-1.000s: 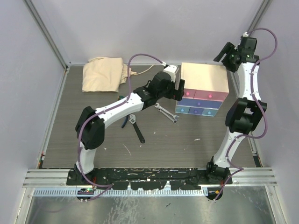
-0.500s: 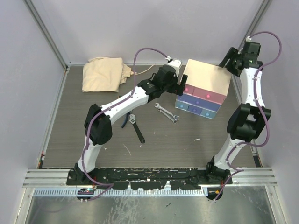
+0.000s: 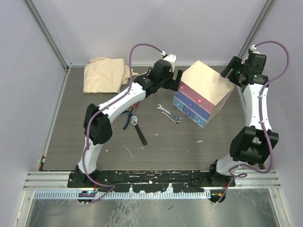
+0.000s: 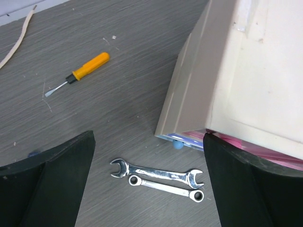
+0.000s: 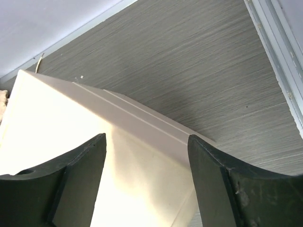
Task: Sort the tools into containers
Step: Open the drawer in the storage box.
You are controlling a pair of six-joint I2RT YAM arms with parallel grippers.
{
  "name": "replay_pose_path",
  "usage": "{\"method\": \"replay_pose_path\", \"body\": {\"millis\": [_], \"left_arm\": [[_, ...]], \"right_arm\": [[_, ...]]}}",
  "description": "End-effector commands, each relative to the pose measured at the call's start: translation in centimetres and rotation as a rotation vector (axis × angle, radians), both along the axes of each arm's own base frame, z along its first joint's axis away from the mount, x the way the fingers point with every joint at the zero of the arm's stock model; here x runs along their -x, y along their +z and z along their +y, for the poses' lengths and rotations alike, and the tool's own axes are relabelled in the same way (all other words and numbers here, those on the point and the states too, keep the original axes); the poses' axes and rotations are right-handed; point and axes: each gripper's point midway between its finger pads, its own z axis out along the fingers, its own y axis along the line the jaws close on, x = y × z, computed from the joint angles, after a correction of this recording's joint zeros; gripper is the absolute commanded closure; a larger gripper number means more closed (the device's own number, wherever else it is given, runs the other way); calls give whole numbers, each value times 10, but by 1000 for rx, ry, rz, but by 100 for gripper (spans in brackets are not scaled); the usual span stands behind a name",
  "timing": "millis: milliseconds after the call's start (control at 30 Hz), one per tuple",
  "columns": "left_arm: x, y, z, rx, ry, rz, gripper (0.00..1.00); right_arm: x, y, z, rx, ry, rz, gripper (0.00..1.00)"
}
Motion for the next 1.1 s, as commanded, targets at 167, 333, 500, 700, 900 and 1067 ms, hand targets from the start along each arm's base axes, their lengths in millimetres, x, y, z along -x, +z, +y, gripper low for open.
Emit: {"method": "replay_pose_path", "body": {"millis": [167, 333, 500, 700, 900, 1067], "left_arm": [[21, 68, 35, 67, 7, -92, 2], [54, 82, 76, 99, 48, -85, 2], [102, 70, 124, 82, 89, 3, 2], [154, 49, 184, 32, 156, 86, 2], [201, 42, 231, 25, 205, 131, 2], [227, 34, 264, 15, 252, 132, 2]], "right_arm": [[35, 63, -10, 115, -116, -134, 18], [59, 98, -4, 136, -122, -266, 13], [87, 109, 18, 56, -95, -322, 10], [122, 108, 48, -16, -7, -341, 8], [145, 98, 66, -58, 57, -303, 8], [150, 81, 84, -105, 146, -269, 8]]}}
